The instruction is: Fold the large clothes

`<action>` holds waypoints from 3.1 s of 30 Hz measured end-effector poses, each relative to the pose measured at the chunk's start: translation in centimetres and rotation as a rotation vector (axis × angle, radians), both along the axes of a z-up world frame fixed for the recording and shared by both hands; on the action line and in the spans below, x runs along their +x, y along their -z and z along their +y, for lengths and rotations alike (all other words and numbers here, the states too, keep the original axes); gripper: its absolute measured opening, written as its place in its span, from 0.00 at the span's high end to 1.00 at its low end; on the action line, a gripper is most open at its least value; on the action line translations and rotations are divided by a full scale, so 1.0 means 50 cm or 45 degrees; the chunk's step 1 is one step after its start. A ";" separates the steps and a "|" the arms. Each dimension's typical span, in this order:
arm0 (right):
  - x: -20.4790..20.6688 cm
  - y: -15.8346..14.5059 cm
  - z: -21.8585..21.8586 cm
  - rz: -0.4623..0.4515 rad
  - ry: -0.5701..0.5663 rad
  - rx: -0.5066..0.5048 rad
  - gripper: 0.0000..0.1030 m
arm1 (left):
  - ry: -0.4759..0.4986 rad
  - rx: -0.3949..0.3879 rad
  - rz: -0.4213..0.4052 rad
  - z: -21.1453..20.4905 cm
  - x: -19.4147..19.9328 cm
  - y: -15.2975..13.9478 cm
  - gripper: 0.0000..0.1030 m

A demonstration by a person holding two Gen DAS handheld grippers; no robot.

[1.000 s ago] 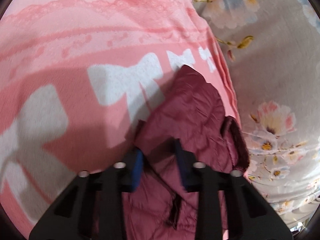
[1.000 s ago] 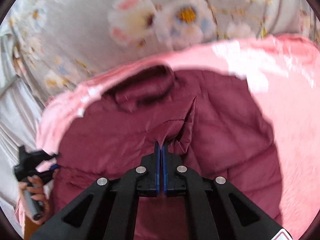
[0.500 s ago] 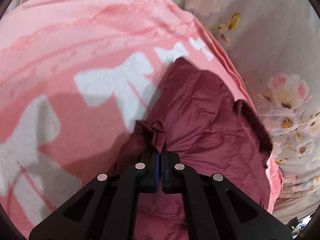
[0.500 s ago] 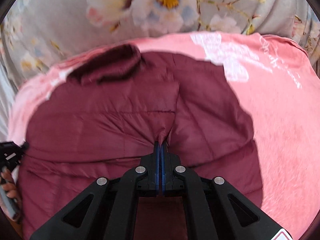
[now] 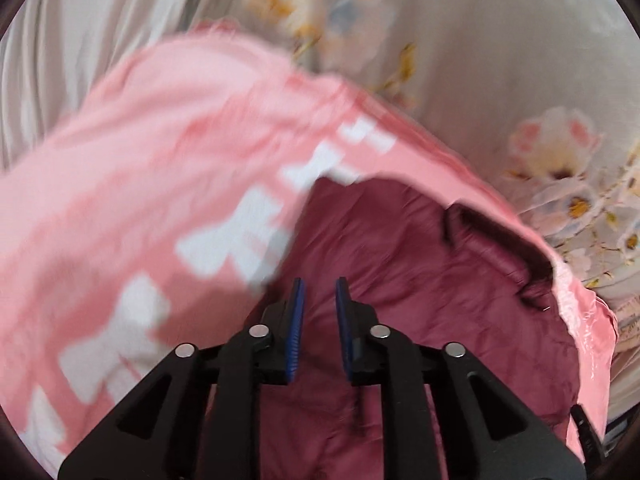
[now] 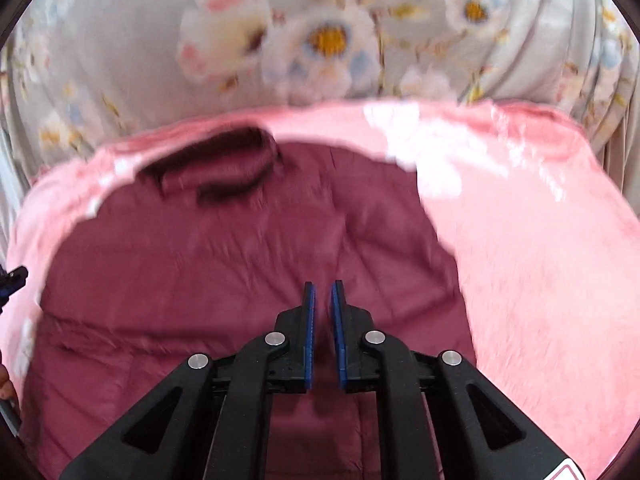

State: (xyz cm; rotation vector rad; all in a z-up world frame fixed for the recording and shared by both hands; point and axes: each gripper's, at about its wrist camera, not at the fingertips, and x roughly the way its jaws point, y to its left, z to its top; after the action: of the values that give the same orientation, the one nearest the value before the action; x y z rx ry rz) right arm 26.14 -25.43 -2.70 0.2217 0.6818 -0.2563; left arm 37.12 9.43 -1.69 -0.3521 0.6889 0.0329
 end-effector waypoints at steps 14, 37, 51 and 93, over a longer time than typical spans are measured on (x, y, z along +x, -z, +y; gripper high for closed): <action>0.121 0.115 0.061 0.188 -0.147 0.147 0.97 | 0.240 0.126 0.209 -0.177 0.123 0.120 0.78; 0.102 0.134 0.070 0.256 -0.181 0.058 1.00 | 0.244 0.310 0.222 -0.181 0.088 0.142 0.99; 0.185 -0.008 -0.045 -0.024 -0.118 0.492 0.64 | 0.310 -0.216 0.170 -0.209 0.189 -0.031 0.43; 0.275 0.139 -0.003 0.193 -0.188 0.171 0.93 | 0.389 -0.089 0.219 -0.270 0.254 0.134 0.90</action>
State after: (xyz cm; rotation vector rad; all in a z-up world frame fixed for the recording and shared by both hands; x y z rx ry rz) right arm 39.91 -25.58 -9.63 0.2805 0.8625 -0.0863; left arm 49.82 -4.06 -8.37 -0.3104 0.9099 -0.2542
